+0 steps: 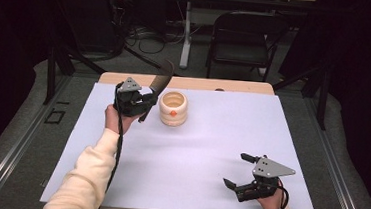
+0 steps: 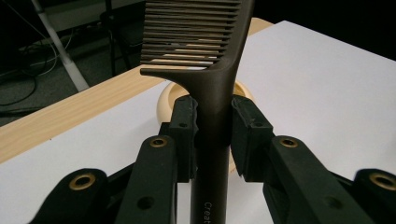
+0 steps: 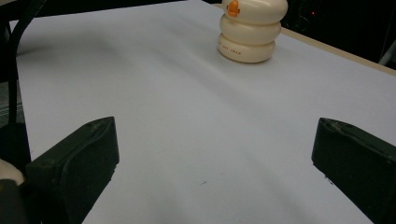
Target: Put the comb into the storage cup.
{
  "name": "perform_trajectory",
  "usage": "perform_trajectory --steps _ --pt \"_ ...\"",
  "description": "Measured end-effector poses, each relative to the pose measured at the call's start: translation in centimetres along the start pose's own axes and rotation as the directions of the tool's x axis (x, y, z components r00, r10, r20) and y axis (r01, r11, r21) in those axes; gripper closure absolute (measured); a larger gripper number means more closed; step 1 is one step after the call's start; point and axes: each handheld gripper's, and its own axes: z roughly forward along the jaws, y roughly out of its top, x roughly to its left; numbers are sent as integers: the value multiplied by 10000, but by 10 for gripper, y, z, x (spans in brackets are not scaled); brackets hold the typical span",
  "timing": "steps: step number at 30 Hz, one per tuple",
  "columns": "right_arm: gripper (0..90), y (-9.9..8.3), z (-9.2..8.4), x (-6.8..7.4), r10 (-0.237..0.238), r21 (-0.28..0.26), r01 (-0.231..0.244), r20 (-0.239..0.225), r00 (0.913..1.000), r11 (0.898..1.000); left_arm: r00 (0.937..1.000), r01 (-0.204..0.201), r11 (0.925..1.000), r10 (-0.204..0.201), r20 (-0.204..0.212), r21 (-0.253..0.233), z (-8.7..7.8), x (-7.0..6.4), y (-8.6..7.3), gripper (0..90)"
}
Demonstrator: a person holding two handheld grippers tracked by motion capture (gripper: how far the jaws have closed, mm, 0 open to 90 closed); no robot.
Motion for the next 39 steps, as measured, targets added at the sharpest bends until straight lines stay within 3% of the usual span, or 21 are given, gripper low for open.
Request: perform_trajectory --steps 39 --pt "2 0 0 0 34 -13 -34 -4 10000 10000 10000 16 9984 -14 28 -570 11 7 18 720"
